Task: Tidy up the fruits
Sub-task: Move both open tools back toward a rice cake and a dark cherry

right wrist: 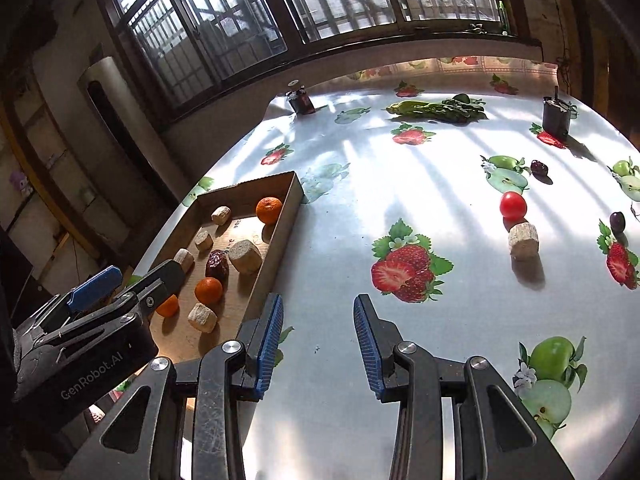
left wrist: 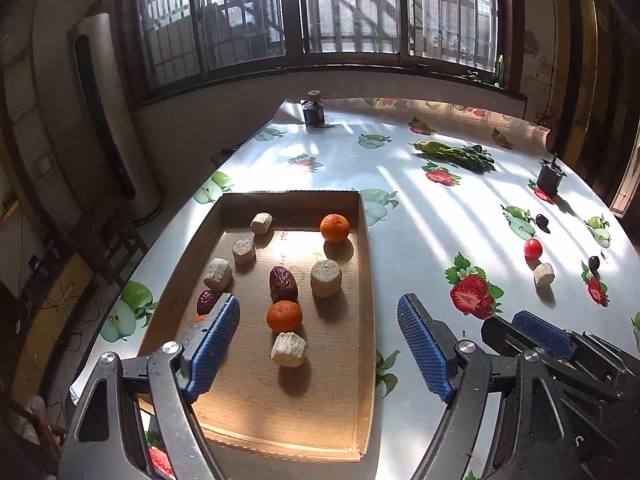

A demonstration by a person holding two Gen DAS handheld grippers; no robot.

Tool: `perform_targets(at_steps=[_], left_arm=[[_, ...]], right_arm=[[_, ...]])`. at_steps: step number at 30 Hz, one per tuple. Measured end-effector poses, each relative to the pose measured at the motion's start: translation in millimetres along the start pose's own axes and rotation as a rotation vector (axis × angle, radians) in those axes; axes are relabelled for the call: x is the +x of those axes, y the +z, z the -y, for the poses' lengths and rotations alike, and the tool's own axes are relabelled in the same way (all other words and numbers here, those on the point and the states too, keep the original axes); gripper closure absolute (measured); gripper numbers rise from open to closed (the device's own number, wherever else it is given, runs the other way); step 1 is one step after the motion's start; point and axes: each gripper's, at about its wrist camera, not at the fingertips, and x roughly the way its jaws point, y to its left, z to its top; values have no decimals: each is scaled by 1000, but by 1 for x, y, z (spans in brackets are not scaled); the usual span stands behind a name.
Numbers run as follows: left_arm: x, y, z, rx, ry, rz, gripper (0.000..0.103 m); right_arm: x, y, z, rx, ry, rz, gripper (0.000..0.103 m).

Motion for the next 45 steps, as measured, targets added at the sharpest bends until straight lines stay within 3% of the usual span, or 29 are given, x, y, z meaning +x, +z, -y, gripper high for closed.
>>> perform_targets(at_steps=[15,21,24,29,34,39,45], left_arm=[[12,1,33,57,-14,-42,22],[24,0,47,65,-46,-87,22],[31,-2,58,69,-84,-118,22],[44,0,85,86,-150,-161,22],[55,15,124,110,-233,-189,22],[73,21,183,173,-324,-213,23],[95,16,230,211,-393,-213,23]], right_arm=[[-5,1,37,67,-2,5,63],[-18,7,74,112,-27,17,63],[-35,16,107,110,-86,39,63],[-63,34,179,125,-267,36,63],[-80,55,246,195,-346,48,63],[-59,69,292,287,-326,23,63],[-27,68,300,258,-326,-16,64]])
